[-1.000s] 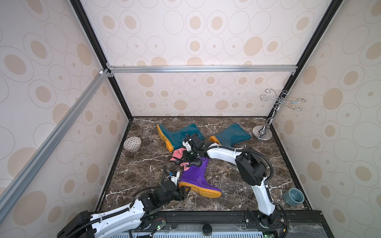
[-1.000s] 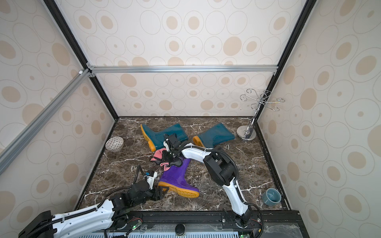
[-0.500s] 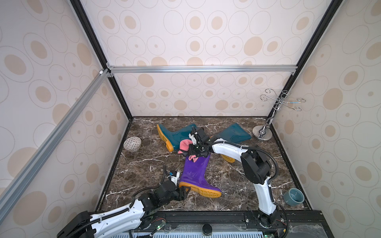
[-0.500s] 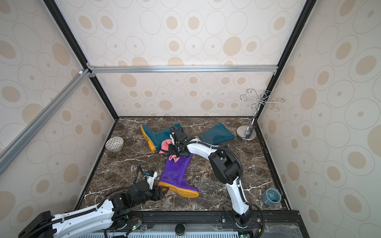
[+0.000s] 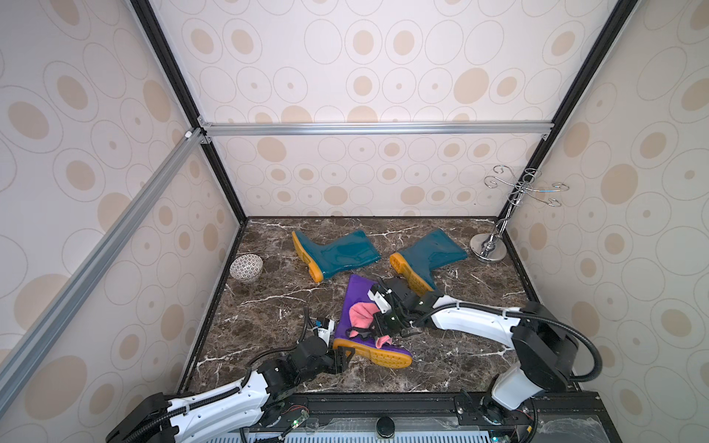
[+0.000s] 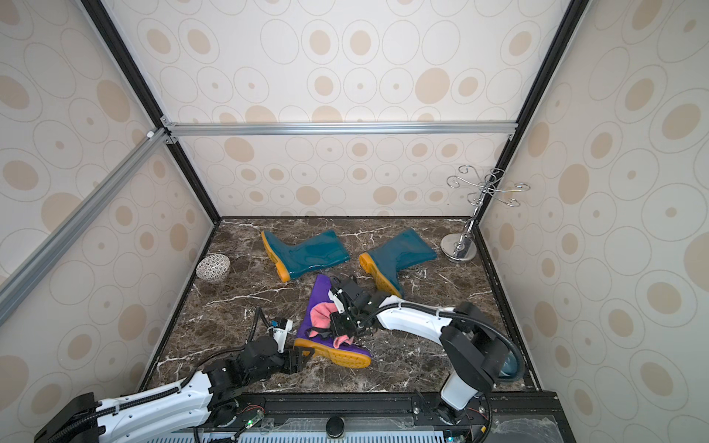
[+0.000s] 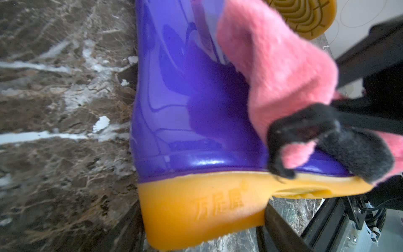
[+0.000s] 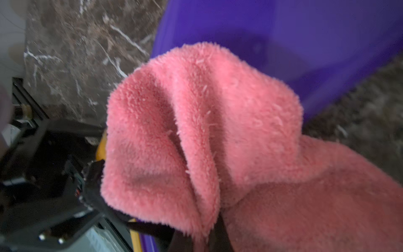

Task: Wipe the rubber boots with a cloth
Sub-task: Wipe the dirt off the rubber boot.

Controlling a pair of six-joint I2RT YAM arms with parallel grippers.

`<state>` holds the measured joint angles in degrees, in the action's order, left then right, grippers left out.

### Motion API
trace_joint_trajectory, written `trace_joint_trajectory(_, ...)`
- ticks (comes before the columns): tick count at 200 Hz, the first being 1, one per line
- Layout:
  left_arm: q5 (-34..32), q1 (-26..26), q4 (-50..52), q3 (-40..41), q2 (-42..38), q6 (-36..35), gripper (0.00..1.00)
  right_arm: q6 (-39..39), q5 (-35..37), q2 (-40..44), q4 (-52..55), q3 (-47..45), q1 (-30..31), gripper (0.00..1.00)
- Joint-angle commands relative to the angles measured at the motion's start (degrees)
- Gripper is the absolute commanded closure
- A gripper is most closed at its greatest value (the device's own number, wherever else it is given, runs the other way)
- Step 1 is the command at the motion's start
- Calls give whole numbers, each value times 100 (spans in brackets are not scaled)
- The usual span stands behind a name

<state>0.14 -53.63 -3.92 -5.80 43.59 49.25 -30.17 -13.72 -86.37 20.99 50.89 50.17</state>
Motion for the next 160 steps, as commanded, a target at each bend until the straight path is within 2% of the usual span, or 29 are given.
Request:
trace_joint_trajectory(1, -121, 1, 480, 60, -35, -88, 30, 33, 188, 615, 1088, -435, 27, 100)
trace_joint_trajectory(25, -89, -2, 453, 54, 15, -104, 30, 92, 197, 1058, 1743, -515, 28, 100)
trace_joint_trajectory(46, -67, -5, 393, 51, 128, -120, 30, 209, -250, 1173, 1508, -679, 25, 100)
trace_joint_trajectory(102, -76, -1, 369, 43, 149, -131, 30, 144, -735, -154, 335, -296, 28, 100)
trace_joint_trajectory(128, -76, -3, 388, 52, 114, -129, 30, 94, -327, -647, -43, -1, -126, 100)
trace_joint_trajectory(141, -67, 0, 392, 51, 114, -127, 30, 42, 71, -746, -32, 179, -383, 100)
trace_joint_trajectory(160, -41, -5, 370, 55, 119, -135, 29, -107, 89, -856, -545, 218, -877, 100)
